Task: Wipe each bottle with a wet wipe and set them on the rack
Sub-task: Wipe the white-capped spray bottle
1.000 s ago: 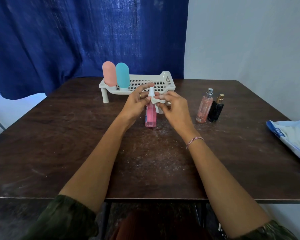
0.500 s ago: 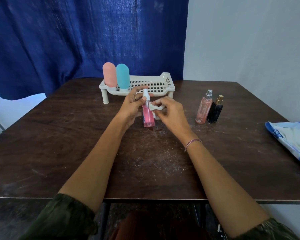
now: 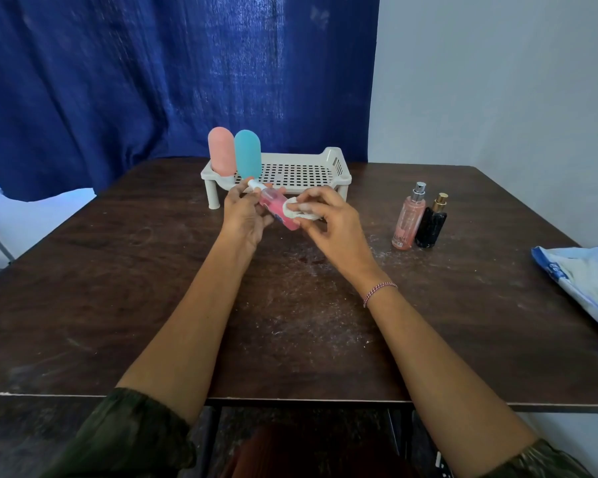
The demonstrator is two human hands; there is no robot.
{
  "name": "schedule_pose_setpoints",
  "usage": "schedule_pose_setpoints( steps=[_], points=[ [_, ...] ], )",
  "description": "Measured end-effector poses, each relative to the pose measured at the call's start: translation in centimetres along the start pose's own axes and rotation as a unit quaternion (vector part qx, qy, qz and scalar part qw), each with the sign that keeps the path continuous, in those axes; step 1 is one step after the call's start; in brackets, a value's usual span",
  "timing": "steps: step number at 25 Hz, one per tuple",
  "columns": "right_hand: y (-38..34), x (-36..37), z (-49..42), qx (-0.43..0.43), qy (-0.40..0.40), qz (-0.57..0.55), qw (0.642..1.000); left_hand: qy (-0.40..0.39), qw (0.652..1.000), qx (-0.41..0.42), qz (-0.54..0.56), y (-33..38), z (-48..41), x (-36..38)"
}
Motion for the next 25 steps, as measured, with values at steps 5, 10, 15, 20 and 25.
schedule_pose_setpoints(
  steps=[5,10,15,20,25],
  points=[
    [-0.3,-0.5,0.1,-0.011,0.053,-0.005,0.999,0.019,0.999,-0.022,0.014,-0.6,0.3,0.2],
    [-0.2,-0.8,0.1,0.001,0.082,-0.012,0.997,0.01,0.997,-0.059,0.039,-1.1,1.2,0.7],
    [-0.5,-0.4,0.2,-0.008,0.066,-0.005,0.998,0.025,0.997,-0.055,0.044,-0.9,1.1,0.5],
    [-0.1,-0.8,0.1,0.003,0.083,-0.005,0.997,0.023,0.993,-0.064,0.093,-0.6,0.8,0.5],
    [0.2,-1.4,0.0,0.026,0.109,0.02,0.993,0.004,0.997,-0.051,0.065,-0.8,1.4,1.0]
  ],
)
Point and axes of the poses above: each hand's wrist, its own z-axis away from the middle knuckle, its own x-axis out of the palm, y = z × x, the point moved 7 cm from there along -z, towards the middle knuckle, and after that the axes turned 8 degrees about y, right-handed, at the moved point
